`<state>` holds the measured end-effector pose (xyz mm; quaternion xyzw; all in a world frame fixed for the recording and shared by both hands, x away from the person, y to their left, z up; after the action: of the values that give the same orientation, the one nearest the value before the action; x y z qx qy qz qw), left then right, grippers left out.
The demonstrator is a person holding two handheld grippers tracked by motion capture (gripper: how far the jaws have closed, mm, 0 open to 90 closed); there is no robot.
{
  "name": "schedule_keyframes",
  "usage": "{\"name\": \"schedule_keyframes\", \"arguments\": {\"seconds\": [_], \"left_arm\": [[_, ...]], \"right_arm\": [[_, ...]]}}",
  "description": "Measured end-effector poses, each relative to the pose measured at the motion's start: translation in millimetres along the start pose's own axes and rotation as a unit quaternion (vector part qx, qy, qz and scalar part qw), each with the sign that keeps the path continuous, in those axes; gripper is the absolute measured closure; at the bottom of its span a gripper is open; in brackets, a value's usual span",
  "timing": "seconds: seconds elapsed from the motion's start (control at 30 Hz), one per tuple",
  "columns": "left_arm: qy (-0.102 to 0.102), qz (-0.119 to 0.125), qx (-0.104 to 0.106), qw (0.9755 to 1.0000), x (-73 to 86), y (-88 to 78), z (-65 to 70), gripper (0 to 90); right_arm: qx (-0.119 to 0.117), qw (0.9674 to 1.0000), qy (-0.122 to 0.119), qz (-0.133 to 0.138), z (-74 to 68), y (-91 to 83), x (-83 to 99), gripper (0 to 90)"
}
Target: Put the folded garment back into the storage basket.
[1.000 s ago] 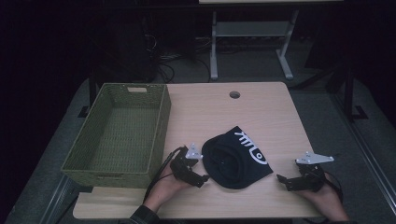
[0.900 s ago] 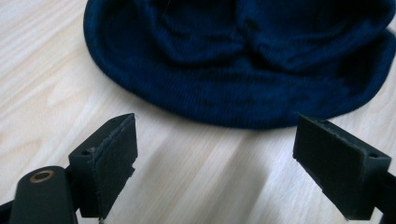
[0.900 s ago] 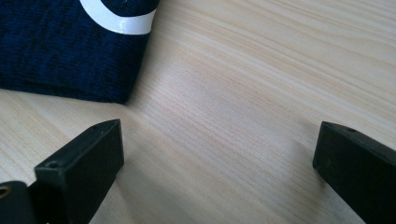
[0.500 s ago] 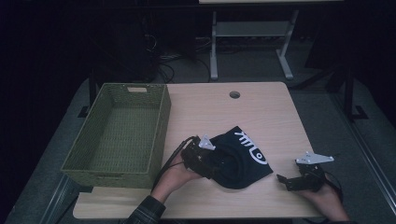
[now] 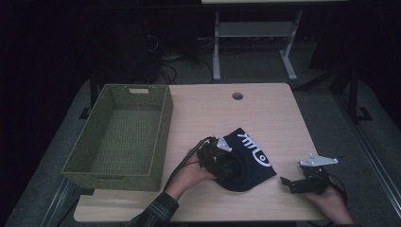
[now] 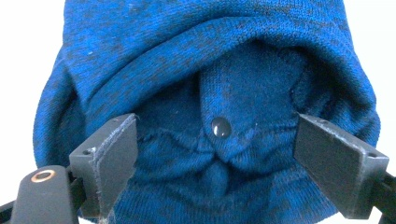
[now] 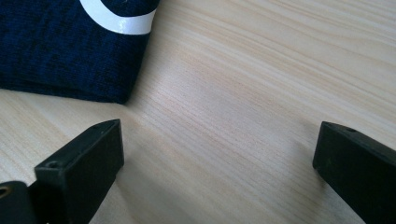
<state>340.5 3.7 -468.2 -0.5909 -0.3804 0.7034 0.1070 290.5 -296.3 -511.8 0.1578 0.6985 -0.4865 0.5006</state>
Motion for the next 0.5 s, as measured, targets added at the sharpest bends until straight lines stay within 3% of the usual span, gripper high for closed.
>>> {"name": "schedule_keyframes", "arguments": {"seconds": [0.17,0.5], "left_arm": [[0.004,-0.028,0.005,0.9996,7.9,16.2,0.9,13.5],[0.003,-0.03,0.013,0.9995,11.6,17.2,-0.5,14.0]], "right_arm": [[0.0,1.0,0.0,0.0,0.0,-0.1,0.0,1.5],[0.0,1.0,0.0,0.0,0.0,-0.1,0.1,1.5]]}}
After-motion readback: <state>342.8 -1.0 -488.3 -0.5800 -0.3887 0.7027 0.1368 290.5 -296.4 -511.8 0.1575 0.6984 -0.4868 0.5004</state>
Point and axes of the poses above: each handheld gripper's, and its own axes: y roughly forward along the jaws, x roughly out of its underside, z roughly to its right, the point moved 4 cm from there along y, roughly forward along the jaws, and after that the axes turned 14 degrees about z, right-handed, at the moved point
